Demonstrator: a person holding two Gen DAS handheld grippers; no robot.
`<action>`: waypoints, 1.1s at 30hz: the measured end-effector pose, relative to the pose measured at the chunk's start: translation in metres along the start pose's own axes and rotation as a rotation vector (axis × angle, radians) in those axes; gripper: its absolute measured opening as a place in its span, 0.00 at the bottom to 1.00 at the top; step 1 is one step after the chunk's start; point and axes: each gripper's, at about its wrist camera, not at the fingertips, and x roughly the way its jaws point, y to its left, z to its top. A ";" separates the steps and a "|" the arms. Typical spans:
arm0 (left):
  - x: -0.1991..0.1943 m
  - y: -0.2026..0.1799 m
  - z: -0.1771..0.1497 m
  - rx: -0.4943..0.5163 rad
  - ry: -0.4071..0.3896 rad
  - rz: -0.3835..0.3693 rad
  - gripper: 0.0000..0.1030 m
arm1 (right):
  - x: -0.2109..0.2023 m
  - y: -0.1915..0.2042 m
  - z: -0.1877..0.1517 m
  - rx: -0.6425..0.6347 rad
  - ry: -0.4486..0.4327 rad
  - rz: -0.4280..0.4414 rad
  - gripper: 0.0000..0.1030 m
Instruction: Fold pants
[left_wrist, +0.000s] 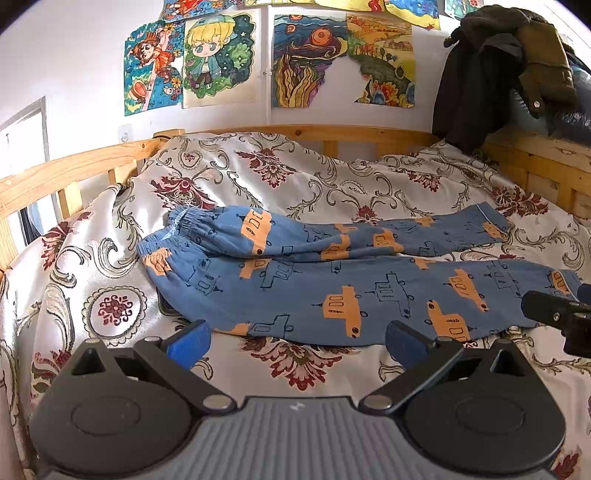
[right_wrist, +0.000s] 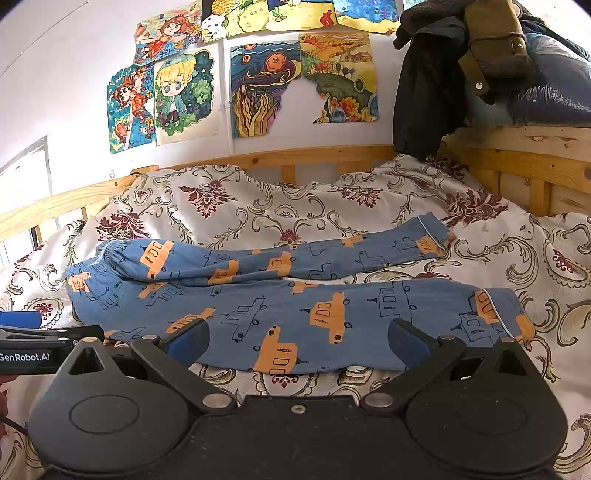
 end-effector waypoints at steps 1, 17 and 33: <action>0.000 0.000 0.000 -0.005 -0.003 0.001 1.00 | 0.000 -0.001 0.000 -0.002 0.001 -0.001 0.99; 0.010 -0.002 0.007 0.003 0.091 -0.008 1.00 | -0.006 0.003 0.004 -0.006 0.015 0.001 0.99; 0.143 0.000 0.149 0.157 0.297 -0.252 1.00 | 0.105 -0.063 0.110 -0.207 0.134 0.177 0.99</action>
